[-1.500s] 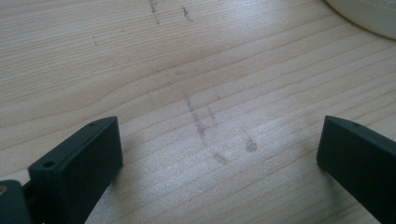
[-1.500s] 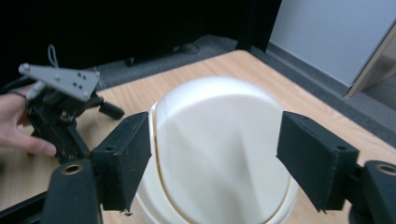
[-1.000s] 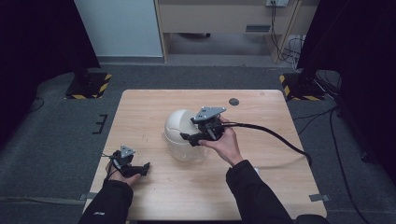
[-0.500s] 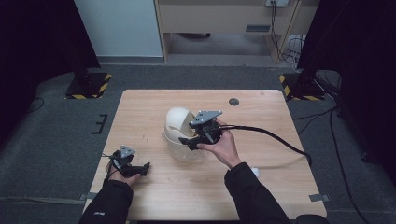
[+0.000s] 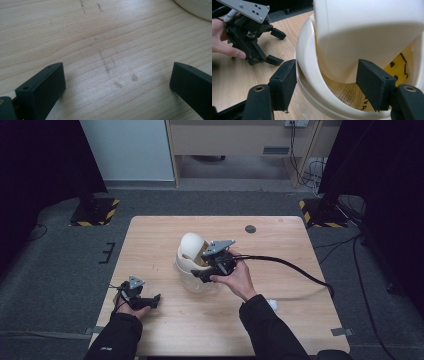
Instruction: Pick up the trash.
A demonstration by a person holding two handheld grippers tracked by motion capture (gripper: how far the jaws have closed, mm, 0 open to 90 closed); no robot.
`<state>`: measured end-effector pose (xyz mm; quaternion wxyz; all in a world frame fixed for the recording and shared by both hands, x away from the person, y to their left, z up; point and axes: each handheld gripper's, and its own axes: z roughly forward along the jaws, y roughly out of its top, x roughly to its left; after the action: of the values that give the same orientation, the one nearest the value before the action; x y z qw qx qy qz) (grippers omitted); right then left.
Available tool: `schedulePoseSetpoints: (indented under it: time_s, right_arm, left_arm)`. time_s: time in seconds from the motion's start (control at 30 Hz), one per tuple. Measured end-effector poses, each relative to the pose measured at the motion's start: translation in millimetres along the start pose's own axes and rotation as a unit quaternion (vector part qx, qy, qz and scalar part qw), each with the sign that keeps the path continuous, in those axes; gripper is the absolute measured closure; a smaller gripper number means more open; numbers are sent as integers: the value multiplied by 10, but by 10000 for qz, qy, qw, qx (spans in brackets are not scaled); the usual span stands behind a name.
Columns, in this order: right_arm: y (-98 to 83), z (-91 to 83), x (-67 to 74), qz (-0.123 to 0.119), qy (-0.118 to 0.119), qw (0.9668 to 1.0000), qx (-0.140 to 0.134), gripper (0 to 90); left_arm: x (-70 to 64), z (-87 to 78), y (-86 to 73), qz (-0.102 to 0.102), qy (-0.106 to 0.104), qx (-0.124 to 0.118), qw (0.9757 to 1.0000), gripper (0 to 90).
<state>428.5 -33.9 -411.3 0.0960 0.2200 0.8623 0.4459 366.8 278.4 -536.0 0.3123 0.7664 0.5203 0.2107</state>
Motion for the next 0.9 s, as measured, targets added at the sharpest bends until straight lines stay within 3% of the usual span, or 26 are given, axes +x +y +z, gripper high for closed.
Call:
schedulePoseSetpoints:
  time_s: [0.27,0.47,0.57,0.67,0.77,0.83,0.87,0.9]
  right_arm:
    - [-9,36,5,37,112,9999,51,317]
    - [13,-70,10,-17,60,10000,-37,317]
    - [18,-291,-65,161,-23,9992,-365,323]
    - [5,-436,-126,171,-200,9987,-429,317]
    - [-68,-731,-248,280,-426,9966,-652,300]
    - [-89,-782,-270,311,-473,9960,-691,295]
    - [-178,-943,-336,408,-609,9945,-752,279]
    - [-211,-986,-353,433,-648,9941,-760,274]
  left_arm:
    - [0,0,0,0,0,0,10000,0]
    - [0,0,0,0,0,0,10000,0]
    - [0,-1,0,7,2,5,10000,0]
    - [1,-1,0,7,1,5,10000,0]
    - [-1,0,0,1,2,1,10000,0]
    - [-1,0,0,1,2,2,10000,0]
    - [-1,0,0,0,2,-1,10000,0]
    - [-2,0,0,1,2,-1,10000,0]
